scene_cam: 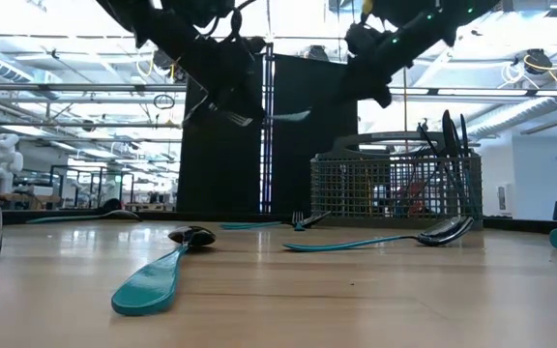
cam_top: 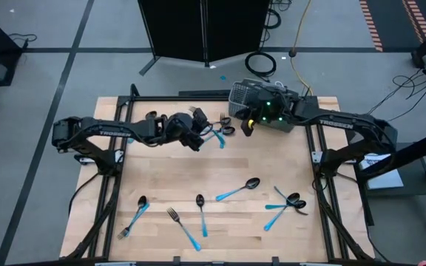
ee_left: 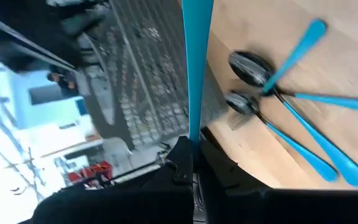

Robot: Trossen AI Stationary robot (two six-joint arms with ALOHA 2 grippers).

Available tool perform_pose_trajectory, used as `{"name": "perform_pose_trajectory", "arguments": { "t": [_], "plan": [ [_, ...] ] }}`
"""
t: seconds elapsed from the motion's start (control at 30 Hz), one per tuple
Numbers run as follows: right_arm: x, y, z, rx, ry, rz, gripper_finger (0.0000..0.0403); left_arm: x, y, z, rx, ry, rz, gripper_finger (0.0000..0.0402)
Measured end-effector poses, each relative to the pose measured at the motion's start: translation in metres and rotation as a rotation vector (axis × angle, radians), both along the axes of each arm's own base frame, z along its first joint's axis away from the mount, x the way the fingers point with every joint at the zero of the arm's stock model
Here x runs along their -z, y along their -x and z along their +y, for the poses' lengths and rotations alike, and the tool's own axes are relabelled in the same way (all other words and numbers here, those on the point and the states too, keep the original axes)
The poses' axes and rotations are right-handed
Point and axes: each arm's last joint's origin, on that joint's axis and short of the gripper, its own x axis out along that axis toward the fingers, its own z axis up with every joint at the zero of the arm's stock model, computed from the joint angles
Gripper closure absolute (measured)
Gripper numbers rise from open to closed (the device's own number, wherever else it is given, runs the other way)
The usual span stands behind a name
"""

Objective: Sort silverware
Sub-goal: Put the blue fork into the middle of the blue utensil organizer

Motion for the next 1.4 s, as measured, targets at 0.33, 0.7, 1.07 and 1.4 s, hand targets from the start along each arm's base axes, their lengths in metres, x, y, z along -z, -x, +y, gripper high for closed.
{"name": "perform_pose_trajectory", "arguments": {
  "t": [0.33,0.7,1.07,1.4],
  "plan": [
    [0.024,-0.034,-0.005,-0.194,-0.181,-0.123,0.02,-0.006,-0.005,-0.01,0.011,-0.078,-0.037,0.0402],
    [0.036,-0.047,-0.007,-0.17,-0.163,-0.137,0.0163,-0.006,-0.005,-0.009,0.011,-0.078,-0.042,0.0402],
    [0.044,-0.056,0.001,-0.203,-0.159,-0.137,0.0176,-0.007,-0.005,-0.009,0.029,-0.095,-0.031,0.0402],
    [0.046,-0.061,0.0,-0.207,-0.145,-0.164,0.0178,-0.007,-0.006,-0.011,0.045,-0.095,-0.045,0.0401]
  ]
}}
